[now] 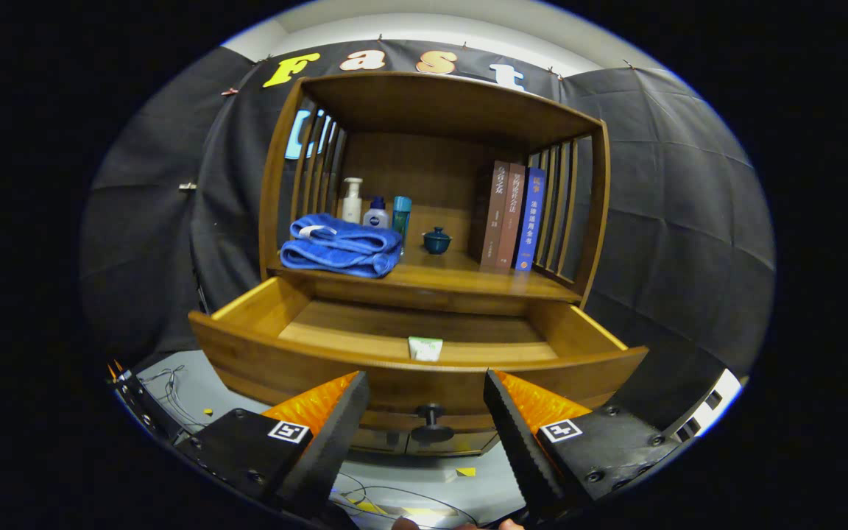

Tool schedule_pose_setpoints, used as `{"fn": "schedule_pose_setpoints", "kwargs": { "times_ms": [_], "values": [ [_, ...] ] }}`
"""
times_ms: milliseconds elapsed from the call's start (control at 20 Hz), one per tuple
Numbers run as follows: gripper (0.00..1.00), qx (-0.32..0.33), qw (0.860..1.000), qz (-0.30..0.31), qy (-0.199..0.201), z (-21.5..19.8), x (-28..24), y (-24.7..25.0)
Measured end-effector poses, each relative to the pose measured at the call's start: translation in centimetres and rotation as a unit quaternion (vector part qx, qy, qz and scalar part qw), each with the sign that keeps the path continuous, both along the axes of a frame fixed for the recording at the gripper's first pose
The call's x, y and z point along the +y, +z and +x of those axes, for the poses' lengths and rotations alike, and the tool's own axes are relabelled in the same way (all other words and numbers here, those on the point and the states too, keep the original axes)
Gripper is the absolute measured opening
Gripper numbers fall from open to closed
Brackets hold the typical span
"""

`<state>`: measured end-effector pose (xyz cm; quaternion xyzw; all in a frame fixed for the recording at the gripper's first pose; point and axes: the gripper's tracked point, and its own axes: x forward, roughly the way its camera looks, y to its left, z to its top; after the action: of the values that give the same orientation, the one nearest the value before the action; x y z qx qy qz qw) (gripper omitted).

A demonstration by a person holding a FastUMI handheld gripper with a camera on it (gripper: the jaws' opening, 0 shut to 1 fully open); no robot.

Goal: Pull open the drawer, take out the items inside it, and place them on the countertop above the cabinet.

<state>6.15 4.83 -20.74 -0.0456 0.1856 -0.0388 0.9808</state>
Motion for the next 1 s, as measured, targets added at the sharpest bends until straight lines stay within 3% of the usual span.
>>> {"fn": "schedule_pose_setpoints", "kwargs": {
  "times_ms": [150, 300, 500, 700, 1000],
  "values": [
    [0.98, 0.070, 0.996, -0.007, -0.049, 2.5, -1.3, 1.7],
    [0.98, 0.119, 0.990, 0.025, -0.071, 6.3, -1.5, 2.0],
    [0.98, 0.219, 0.968, 0.048, -0.109, 10.0, -3.9, -1.5],
    [0.99, 0.339, 0.935, 0.028, -0.104, 12.2, -5.1, -6.5],
    [0.94, 0.408, 0.907, 0.081, -0.066, 13.6, -2.9, -12.3]
  ]
}}
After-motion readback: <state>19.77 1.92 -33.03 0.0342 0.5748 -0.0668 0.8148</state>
